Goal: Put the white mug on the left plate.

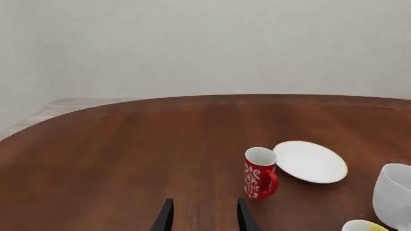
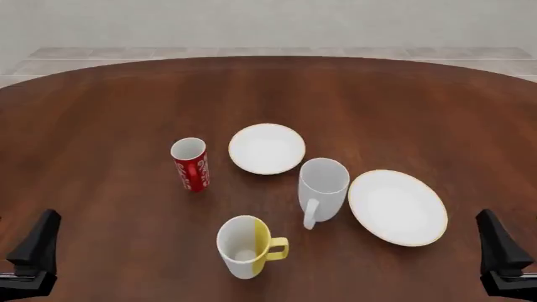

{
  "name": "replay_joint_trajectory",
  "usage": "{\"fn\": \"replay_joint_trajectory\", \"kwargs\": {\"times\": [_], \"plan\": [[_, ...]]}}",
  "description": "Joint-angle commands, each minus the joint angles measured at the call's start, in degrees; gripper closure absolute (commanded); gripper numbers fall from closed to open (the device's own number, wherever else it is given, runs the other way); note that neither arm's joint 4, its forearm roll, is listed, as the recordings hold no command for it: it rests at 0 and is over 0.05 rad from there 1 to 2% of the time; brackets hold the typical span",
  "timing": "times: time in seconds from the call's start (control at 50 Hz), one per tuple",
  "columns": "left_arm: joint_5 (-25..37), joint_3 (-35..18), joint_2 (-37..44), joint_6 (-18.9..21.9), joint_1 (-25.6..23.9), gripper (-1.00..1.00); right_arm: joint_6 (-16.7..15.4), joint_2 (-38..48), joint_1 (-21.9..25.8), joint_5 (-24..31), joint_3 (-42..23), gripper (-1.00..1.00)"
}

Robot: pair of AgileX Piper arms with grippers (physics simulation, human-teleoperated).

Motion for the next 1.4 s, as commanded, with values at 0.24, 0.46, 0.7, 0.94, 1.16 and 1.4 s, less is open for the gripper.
{"fn": "replay_joint_trajectory", "kwargs": {"times": [0.24, 0.46, 0.7, 0.94, 1.16, 1.4], "plan": [[0.4, -0.6, 0.0, 0.6, -0.7, -1.00, -0.4, 0.0, 0.8, 0.0, -0.6, -1.00], [1.4, -1.8, 0.1, 0.5, -2.1, -1.00, -0.4, 0.0, 1.6, 0.0, -0.5, -1.00], [4.9, -5.2, 0.2, 0.4, -5.2, -1.00, -0.2, 0.0, 2.1, 0.0, -0.1, -1.00], [7.7, -10.6, 2.0, 1.5, -7.5, -1.00, -0.3, 0.0, 2.3, 0.1, 0.0, -1.00], [5.4, -13.5, 9.2, 1.8, -6.5, -1.00, -0.4, 0.0, 2.6, 0.2, -0.1, -1.00], [5.1, -19.2, 21.1, 0.5, -7.8, -1.00, -0.5, 0.0, 2.8, 0.3, -0.1, -1.00]]}}
